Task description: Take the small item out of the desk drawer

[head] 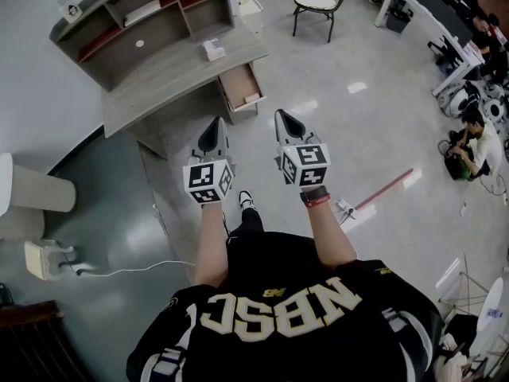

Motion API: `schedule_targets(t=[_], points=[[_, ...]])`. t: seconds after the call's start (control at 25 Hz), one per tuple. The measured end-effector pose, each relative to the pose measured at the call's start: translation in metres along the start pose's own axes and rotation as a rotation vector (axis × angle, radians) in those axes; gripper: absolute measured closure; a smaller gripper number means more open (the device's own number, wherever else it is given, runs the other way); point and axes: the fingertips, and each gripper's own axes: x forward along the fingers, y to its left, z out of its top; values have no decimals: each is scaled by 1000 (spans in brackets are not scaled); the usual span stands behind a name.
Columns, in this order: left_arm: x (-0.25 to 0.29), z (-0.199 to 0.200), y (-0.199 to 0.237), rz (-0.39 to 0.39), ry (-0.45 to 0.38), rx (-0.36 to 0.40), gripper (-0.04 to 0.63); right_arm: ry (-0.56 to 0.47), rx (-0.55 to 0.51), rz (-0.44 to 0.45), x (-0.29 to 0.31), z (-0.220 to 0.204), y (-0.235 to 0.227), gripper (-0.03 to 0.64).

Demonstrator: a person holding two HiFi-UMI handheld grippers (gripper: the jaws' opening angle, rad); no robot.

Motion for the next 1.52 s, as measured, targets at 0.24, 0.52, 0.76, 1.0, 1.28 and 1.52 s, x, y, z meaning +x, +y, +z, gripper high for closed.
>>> schedule_targets(t=[0.24,0.52,0.76,1.0,1.28,1.52], points=[[54,4,47,-1,-8,-23,581,8,-16,4,64,16,-1,612],[103,-10,92,-24,16,-33,581,31,-11,2,136,15,1,612],[141,-22,129,-47,26,-27,581,40,-22,12,193,8,11,612],[165,-40,150,-77,62,-28,581,50,-28,3,226,1,14,612],[180,-58,154,-102,102,-58,581,120,-40,4,247,-17,6,612],[195,-89,172,-76,137,-99,581,194,-50,55,278,-46,5,612]])
